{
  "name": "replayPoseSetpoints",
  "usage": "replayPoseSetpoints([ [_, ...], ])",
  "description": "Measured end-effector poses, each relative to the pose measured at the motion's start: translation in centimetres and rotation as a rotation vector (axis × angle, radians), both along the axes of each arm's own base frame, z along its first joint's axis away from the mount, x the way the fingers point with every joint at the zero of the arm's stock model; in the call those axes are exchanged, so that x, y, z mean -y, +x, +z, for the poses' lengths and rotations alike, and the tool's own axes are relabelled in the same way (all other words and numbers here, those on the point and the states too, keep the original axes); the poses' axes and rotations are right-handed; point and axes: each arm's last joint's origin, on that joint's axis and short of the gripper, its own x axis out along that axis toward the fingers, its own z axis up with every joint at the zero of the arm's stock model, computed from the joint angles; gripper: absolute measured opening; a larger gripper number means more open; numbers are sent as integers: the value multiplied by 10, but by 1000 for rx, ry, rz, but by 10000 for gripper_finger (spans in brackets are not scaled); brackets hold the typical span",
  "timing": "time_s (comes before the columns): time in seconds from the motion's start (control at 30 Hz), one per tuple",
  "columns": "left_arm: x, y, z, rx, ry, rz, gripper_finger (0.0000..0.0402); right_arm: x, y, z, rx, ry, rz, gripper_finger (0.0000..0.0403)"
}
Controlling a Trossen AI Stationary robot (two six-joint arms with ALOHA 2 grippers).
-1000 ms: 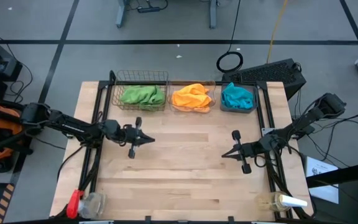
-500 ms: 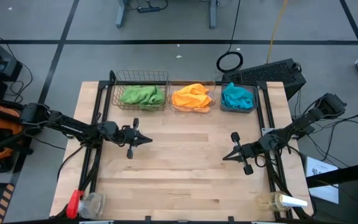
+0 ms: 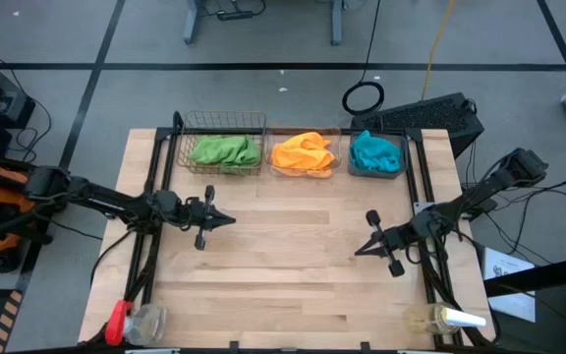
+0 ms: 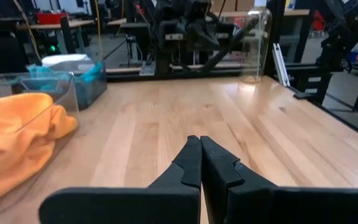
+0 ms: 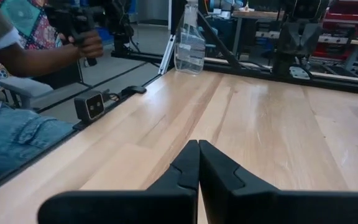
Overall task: Sort microfiber towel by color & place in baskets
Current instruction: Return to Home Position
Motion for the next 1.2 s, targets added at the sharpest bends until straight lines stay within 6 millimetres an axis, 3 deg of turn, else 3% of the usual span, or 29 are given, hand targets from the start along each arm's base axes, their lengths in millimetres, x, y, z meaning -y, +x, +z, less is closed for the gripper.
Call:
replayPoseSetpoints([
  [0.53, 0, -10, 4, -12, -22, 3, 0, 14, -23, 17, 120, -49, 53, 0],
  [1.2, -1, -26, 11, 11, 5, 2, 0, 44, -33, 21, 169, -17, -16, 0],
])
